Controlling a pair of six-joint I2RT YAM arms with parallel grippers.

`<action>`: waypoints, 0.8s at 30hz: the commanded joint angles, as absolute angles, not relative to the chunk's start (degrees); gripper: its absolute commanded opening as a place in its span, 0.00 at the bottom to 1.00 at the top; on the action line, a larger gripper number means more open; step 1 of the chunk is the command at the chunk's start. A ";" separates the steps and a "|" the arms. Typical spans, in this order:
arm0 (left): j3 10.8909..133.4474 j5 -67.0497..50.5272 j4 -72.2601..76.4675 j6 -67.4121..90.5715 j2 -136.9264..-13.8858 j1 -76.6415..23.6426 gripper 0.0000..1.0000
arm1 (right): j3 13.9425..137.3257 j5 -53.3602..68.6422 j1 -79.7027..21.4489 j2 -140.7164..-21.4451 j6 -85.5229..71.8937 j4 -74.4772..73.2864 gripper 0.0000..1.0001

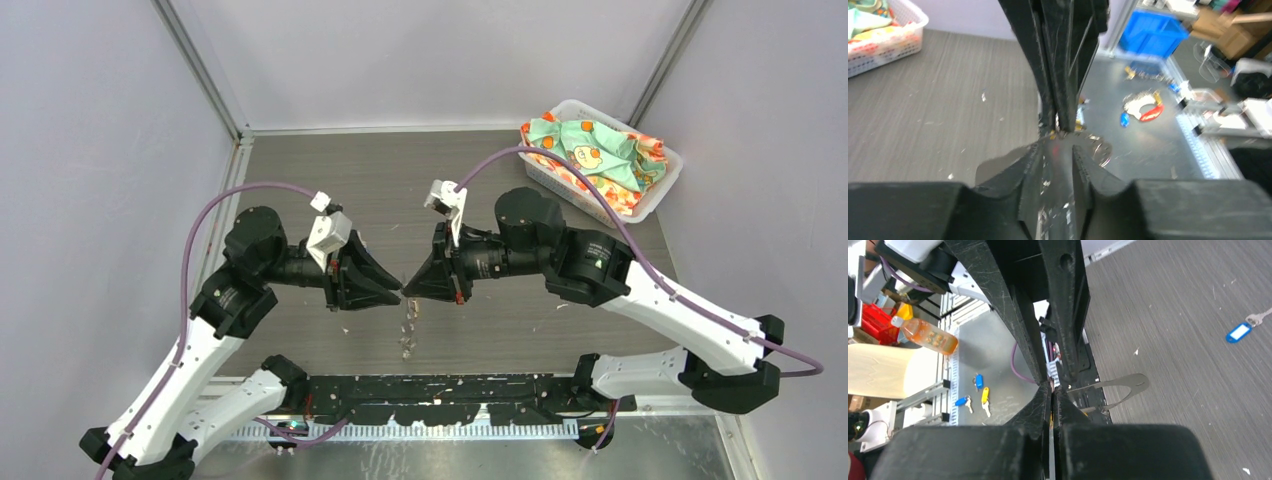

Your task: Put the keys on the keyring

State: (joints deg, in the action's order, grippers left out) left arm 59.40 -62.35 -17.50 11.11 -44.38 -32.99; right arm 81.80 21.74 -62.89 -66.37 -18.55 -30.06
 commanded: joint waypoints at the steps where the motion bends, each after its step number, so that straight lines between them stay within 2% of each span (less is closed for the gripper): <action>1: 63.09 -62.30 -30.23 -2.15 -45.13 -32.72 0.34 | 89.04 24.76 -62.89 -69.26 -15.72 -37.32 0.01; 3: 67.47 -65.65 -36.49 -6.29 -48.44 -32.85 0.38 | 94.11 26.98 -62.98 -73.27 -13.31 -43.05 0.01; 7: 69.43 -66.84 -39.04 -7.77 -50.64 -32.82 0.34 | 96.77 28.21 -63.19 -75.68 -11.73 -45.31 0.01; 13: 70.05 -69.64 -39.19 -7.34 -51.23 -32.83 0.20 | 98.14 27.65 -63.14 -76.73 -10.33 -46.93 0.01; 17: 70.05 -69.10 -39.21 -7.33 -51.42 -32.83 0.02 | 98.77 27.91 -63.23 -77.19 -10.12 -47.32 0.01; 19: 70.05 -67.96 -38.82 -7.17 -51.45 -32.87 0.00 | 99.47 28.08 -63.39 -77.98 -10.09 -47.81 0.02; 24: 69.33 -66.53 -36.52 -3.96 -51.05 -32.80 0.00 | 99.81 27.43 -63.48 -78.15 -11.17 -46.69 0.27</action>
State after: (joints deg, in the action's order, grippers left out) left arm 67.70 -66.83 -38.89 -6.22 -51.62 -32.88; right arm 97.41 27.00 -63.18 -78.39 -10.68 -49.28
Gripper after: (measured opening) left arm 0.009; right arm 0.188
